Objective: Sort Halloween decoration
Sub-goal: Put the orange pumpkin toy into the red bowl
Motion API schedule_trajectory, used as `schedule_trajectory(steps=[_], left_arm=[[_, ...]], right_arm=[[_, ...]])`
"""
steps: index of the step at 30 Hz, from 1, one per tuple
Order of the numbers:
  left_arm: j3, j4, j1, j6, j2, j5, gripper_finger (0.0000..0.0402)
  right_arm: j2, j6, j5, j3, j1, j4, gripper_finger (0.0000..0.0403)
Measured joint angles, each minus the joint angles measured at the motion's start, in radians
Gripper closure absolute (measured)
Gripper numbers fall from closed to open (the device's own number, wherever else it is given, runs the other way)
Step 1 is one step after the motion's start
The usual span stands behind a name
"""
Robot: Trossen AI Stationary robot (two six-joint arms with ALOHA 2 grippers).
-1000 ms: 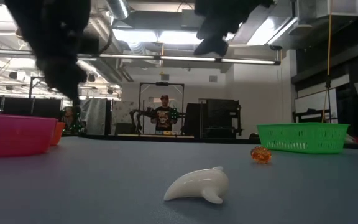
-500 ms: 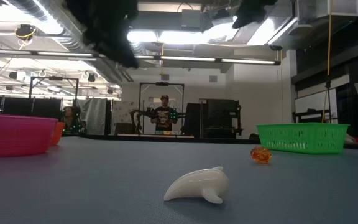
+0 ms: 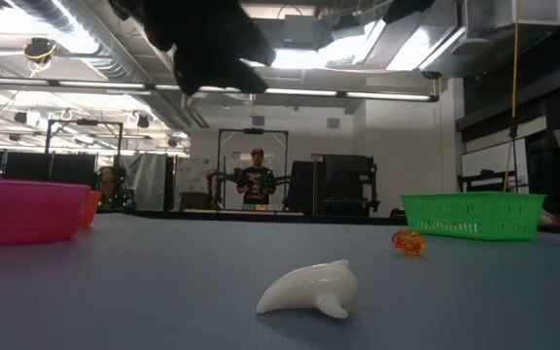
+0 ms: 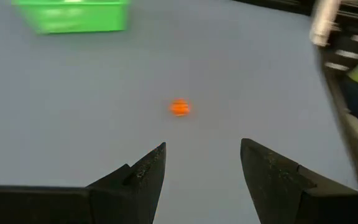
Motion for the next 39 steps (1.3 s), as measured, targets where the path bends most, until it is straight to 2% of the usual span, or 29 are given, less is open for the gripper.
schedule_trajectory(steps=[7,11,24,29,39], left_arm=[[0.0,0.293,-0.069,0.12,0.164,0.098,0.021],[0.0,0.382,-0.099,0.135,0.238,0.103,0.021],[0.0,0.412,-0.141,0.125,0.365,0.094,0.021],[0.0,0.413,-0.135,0.126,0.365,0.085,0.021],[0.0,0.411,-0.134,0.126,0.364,0.063,0.021]], right_arm=[[0.0,0.001,-0.008,0.0,0.004,0.0,0.0194],[0.0,0.001,-0.008,0.0,0.002,0.001,0.0194],[-0.001,0.025,-0.008,-0.015,0.004,0.013,0.0194],[-0.003,0.06,-0.004,-0.138,0.062,0.049,0.0194],[-0.004,0.032,-0.041,-0.476,0.178,0.458,0.0194]])
